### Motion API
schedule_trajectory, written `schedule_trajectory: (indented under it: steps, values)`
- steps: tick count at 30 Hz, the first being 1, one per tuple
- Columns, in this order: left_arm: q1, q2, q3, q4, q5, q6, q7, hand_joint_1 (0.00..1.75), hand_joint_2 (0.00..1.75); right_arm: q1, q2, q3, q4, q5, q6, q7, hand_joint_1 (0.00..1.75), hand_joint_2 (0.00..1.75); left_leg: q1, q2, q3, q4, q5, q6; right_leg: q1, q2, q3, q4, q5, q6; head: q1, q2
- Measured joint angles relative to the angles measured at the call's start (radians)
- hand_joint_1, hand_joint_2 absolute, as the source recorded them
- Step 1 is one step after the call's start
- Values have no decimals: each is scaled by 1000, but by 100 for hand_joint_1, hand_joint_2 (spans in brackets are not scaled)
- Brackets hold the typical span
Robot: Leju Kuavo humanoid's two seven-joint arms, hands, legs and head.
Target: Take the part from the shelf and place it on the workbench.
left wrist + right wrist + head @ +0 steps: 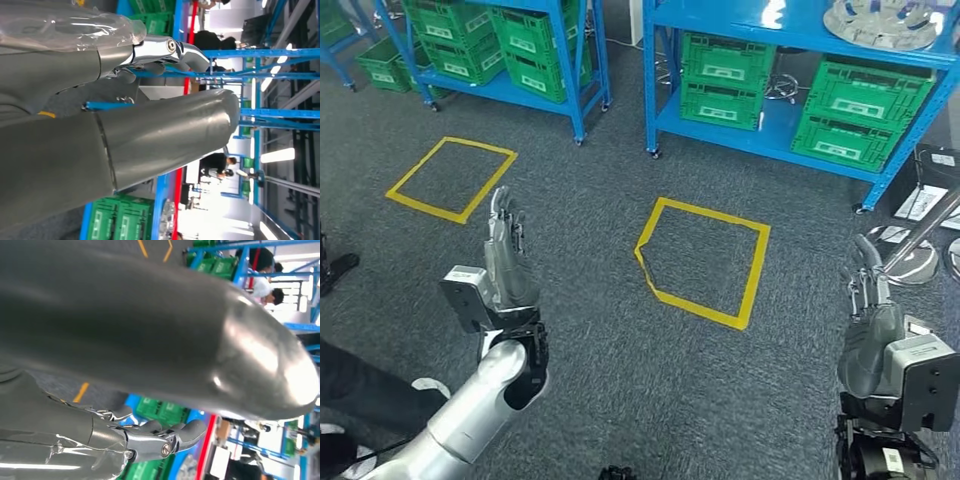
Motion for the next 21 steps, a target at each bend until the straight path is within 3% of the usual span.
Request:
schedule_trajectory:
  steps: [1,2,3,5,7,8,10,11,12,13,15,16,18,21]
  values:
    - [1,1,0,2,2,0,1,0,0,0,0,0,1,0,0,0,0,0,0,2,1,-54,99,2,2,4,17,0,-23,7,-5,0]
    - [1,1,0,3,4,0,1,0,0,1,0,0,2,0,-1,1,0,0,-2,2,3,-85,175,4,4,7,33,-3,-45,12,-6,0]
    - [1,1,-1,4,6,0,0,0,0,0,0,0,1,0,-2,1,0,0,-3,3,5,-90,202,5,7,8,51,-10,-64,15,-6,0]
    - [-4,0,-1,2,6,0,-2,0,0,-3,0,-1,-2,0,-4,0,0,0,0,1,18,-77,184,13,8,4,79,-32,-92,21,0,0]
    - [-10,-1,-1,1,6,0,-4,0,0,-5,0,-1,-5,0,-5,-1,0,0,3,0,32,-80,170,26,6,-8,65,12,-129,29,9,0]
    - [-10,-1,-1,0,6,0,-4,0,0,-5,0,-1,-6,1,-5,-1,0,0,2,0,37,-82,165,34,6,-14,30,75,-157,32,15,0]
    - [-7,-2,-1,0,6,0,-3,0,0,-3,0,0,-6,2,-5,0,0,0,-6,0,48,-82,151,45,7,-19,-74,230,-210,33,21,0]
    - [-5,-2,-1,0,6,0,-3,0,0,-2,0,-1,-6,2,-5,1,0,0,-10,0,55,-81,144,49,9,-19,-115,278,-211,30,22,0]
    - [-4,-2,-1,0,6,0,-3,0,0,-2,0,-1,-6,2,-5,1,0,0,-16,0,65,-81,137,52,13,-20,-138,285,-186,24,23,0]
    - [-4,-2,-1,0,6,0,-3,0,0,-2,0,-1,-6,2,-5,1,0,0,-22,0,76,-82,130,55,17,-20,-140,249,-142,15,24,0]
    - [-5,-3,-1,0,6,0,-3,0,0,-1,0,-1,-6,2,-5,1,0,0,-31,-1,97,-83,119,59,29,-19,-112,117,-36,-12,25,0]
    - [-5,-3,-1,0,6,0,-2,0,0,-2,0,-1,-7,2,-5,1,0,0,-33,-3,104,-85,117,58,36,-19,-98,63,0,-24,23,0]
    - [-5,-4,-1,-1,7,4,-1,0,0,-3,0,-2,-7,3,-5,0,0,0,-30,-6,110,-89,116,52,44,-18,-88,20,27,-39,23,0]
    - [-5,-2,-1,-4,6,10,0,0,0,-5,0,-2,-8,4,-2,0,0,0,-30,-8,106,-87,114,36,36,-18,-71,-11,51,-37,29,0]
